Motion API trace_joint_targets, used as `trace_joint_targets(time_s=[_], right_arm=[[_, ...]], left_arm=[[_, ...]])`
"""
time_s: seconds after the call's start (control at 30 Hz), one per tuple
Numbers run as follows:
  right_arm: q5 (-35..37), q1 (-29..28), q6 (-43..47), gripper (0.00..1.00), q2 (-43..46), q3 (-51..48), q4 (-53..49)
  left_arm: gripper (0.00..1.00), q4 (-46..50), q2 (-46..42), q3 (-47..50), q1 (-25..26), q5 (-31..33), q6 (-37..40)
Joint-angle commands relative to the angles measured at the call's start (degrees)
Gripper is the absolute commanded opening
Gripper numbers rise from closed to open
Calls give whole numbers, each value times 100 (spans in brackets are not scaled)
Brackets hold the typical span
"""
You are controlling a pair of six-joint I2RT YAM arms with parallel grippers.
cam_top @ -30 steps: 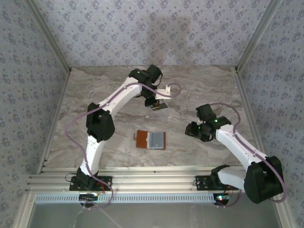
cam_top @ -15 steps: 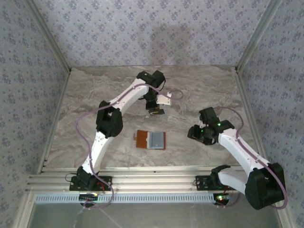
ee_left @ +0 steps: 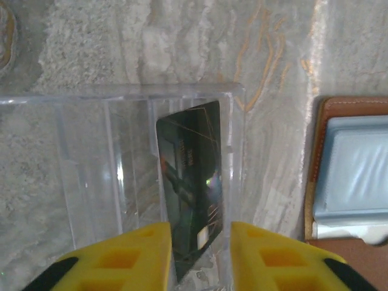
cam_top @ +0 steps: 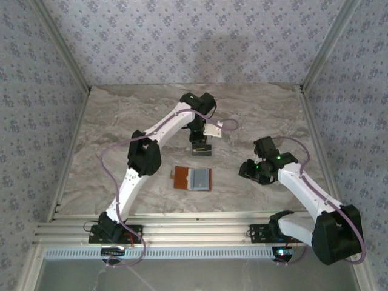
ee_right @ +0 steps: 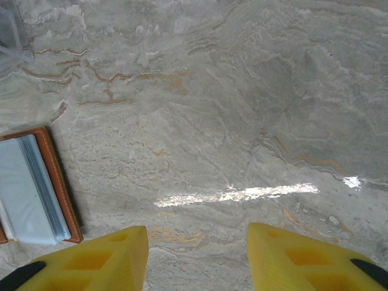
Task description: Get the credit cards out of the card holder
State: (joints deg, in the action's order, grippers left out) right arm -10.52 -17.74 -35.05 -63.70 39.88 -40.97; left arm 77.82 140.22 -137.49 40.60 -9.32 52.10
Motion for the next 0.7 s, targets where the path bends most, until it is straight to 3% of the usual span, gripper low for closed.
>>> trace_joint_targets(time_s=[0.0, 0.2, 0.33, 0.43, 0.67], right_arm=[[-21, 33, 77, 48, -2, 82, -78], [8, 23, -9, 47, 16, 92, 13], [32, -117, -56, 46, -25, 162, 144], [50, -221, -221, 46, -151, 236, 243], [-42, -529, -215, 46, -684, 580, 432]], left_arm=[[38, -6, 71, -289, 3, 77, 23], [36, -164, -64, -403, 1, 272, -144], [35, -496, -362, -354, 9, 215, -725], [33, -780, -548, -361, 84, 322, -1689], [34, -1874, -1595, 1007, 165, -714, -4614]])
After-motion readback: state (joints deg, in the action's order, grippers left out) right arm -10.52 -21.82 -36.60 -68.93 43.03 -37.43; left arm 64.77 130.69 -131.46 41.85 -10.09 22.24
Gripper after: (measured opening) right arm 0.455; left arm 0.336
